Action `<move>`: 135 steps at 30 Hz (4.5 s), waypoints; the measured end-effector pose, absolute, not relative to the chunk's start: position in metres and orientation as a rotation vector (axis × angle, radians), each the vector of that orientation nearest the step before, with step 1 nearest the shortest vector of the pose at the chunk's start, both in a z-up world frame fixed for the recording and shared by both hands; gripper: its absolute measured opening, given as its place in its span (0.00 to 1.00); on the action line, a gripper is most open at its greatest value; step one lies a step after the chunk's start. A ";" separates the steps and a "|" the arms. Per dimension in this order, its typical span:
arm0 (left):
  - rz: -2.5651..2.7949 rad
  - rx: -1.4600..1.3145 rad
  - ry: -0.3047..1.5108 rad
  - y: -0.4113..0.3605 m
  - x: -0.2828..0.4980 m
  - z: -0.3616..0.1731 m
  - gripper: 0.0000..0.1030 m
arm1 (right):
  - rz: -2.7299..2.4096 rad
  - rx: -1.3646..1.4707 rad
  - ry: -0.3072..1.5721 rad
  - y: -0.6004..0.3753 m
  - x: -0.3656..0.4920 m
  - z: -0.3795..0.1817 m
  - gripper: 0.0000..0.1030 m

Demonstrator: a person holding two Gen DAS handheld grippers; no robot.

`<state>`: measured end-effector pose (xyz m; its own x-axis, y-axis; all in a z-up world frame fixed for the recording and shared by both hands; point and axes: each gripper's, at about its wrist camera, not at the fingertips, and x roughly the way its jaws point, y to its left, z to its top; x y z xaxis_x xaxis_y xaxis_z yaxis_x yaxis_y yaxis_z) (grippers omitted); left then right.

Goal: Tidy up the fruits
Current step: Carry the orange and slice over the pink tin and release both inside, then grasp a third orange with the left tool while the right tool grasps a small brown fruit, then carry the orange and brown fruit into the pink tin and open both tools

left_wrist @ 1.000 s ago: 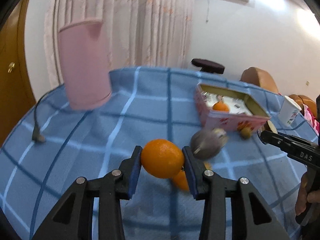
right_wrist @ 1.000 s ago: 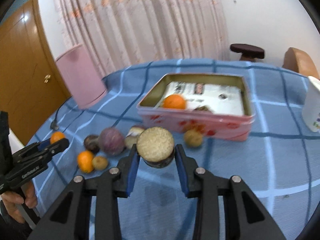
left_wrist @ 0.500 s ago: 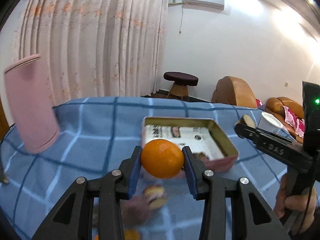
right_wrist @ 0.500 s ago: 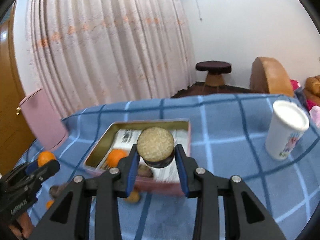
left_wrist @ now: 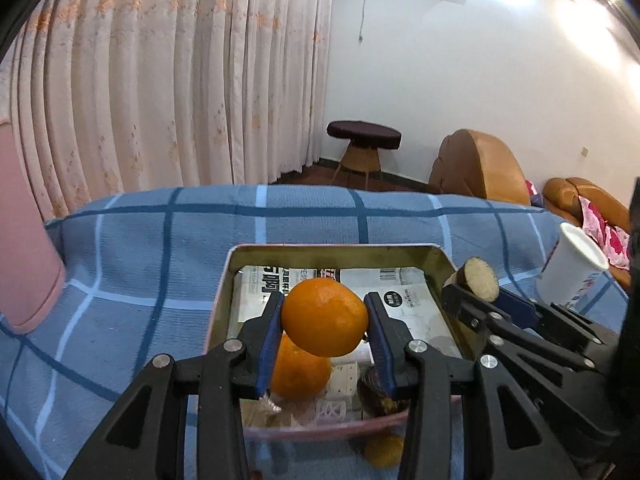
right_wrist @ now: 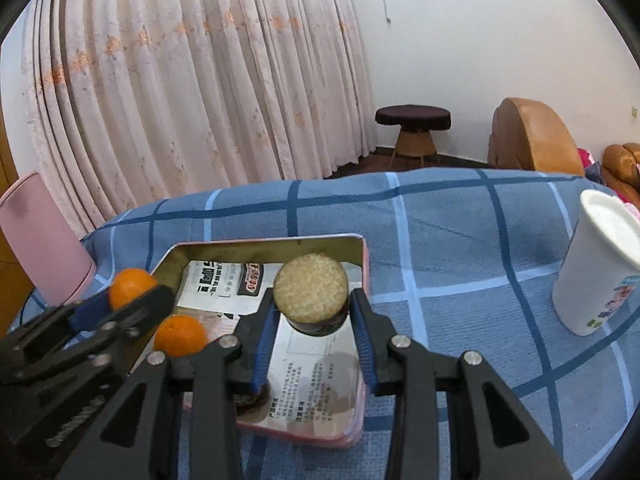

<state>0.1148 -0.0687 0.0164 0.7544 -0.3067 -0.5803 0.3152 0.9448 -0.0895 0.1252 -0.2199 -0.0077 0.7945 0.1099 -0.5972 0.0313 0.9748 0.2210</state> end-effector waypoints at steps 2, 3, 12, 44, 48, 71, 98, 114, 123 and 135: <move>-0.332 0.011 0.646 -0.072 0.120 0.013 0.41 | 0.033 0.197 0.661 -0.217 0.129 -0.011 0.37; -0.329 0.011 0.649 -0.073 0.122 0.012 0.41 | 0.025 0.183 0.665 -0.215 0.131 -0.012 0.38; -0.275 0.023 0.681 -0.073 0.135 -0.003 0.41 | 0.044 0.174 0.680 -0.213 0.137 -0.018 0.38; -0.131 0.018 0.478 -0.021 0.059 0.020 0.72 | -0.018 0.333 0.547 -0.230 0.064 0.001 0.74; -0.111 -0.002 0.445 -0.007 0.046 0.025 0.72 | 0.035 0.367 0.597 -0.223 0.051 -0.007 0.72; 0.017 -0.036 0.575 0.130 -0.029 0.004 0.72 | 0.191 0.204 0.877 -0.139 0.085 -0.046 0.51; -0.256 -0.034 0.838 0.086 -0.002 -0.034 0.47 | 0.245 0.220 0.805 -0.146 0.047 -0.032 0.31; -0.238 -0.058 0.655 0.100 -0.020 0.001 0.39 | 0.231 0.247 0.686 -0.158 0.036 -0.011 0.31; -0.337 -0.033 0.539 0.049 -0.005 0.031 0.39 | 0.128 0.168 0.540 -0.175 0.029 0.016 0.31; -0.393 -0.022 0.502 -0.015 0.048 0.044 0.39 | 0.052 0.197 0.559 -0.210 0.078 0.025 0.31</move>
<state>0.0483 -0.0151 0.0445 0.8034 -0.3726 -0.4645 0.3619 0.9250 -0.1161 0.0780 -0.2104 0.0248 0.8470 0.1024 -0.5217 0.0044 0.9799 0.1994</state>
